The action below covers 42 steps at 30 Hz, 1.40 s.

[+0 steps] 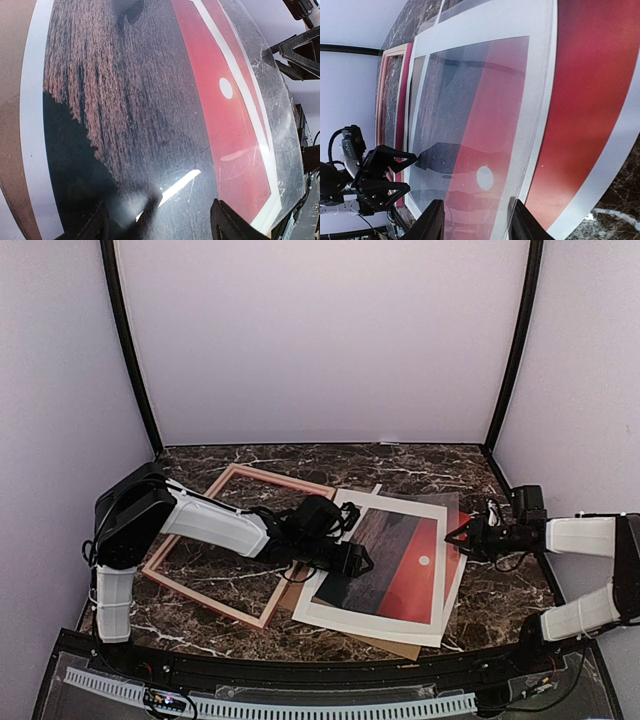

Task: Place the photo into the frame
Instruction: Pick up the glass panel from the mat board, then adjust the frame body at the center of the board.

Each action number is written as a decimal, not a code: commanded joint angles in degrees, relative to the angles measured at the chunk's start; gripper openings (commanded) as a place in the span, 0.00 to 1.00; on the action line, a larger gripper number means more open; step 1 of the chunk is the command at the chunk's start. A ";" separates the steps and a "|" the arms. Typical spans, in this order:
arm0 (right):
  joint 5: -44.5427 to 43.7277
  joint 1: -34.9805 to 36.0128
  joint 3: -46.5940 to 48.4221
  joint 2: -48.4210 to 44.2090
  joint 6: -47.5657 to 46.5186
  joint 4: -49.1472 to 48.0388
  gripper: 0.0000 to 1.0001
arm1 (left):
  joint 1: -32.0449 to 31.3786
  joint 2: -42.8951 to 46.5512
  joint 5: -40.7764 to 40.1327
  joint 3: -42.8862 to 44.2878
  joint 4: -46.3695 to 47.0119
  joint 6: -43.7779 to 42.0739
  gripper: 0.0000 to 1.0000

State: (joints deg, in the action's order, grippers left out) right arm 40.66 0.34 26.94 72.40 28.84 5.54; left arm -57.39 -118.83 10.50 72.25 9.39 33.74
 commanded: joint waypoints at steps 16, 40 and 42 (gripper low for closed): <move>3.98 4.06 -0.10 3.88 1.31 -8.77 0.29 | 0.17 1.98 1.98 -2.05 -3.73 0.19 0.72; 7.48 3.18 20.45 -7.09 -0.56 10.60 0.00 | 10.10 24.80 -8.61 -14.30 -25.95 -7.74 0.78; 7.67 3.13 22.40 -7.77 -0.26 11.41 0.00 | 10.18 24.94 -7.13 -15.58 -25.94 -7.21 0.78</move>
State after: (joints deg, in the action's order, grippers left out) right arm 45.78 3.90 44.88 66.72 28.29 15.18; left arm -46.92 -95.11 2.02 60.05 -11.57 27.09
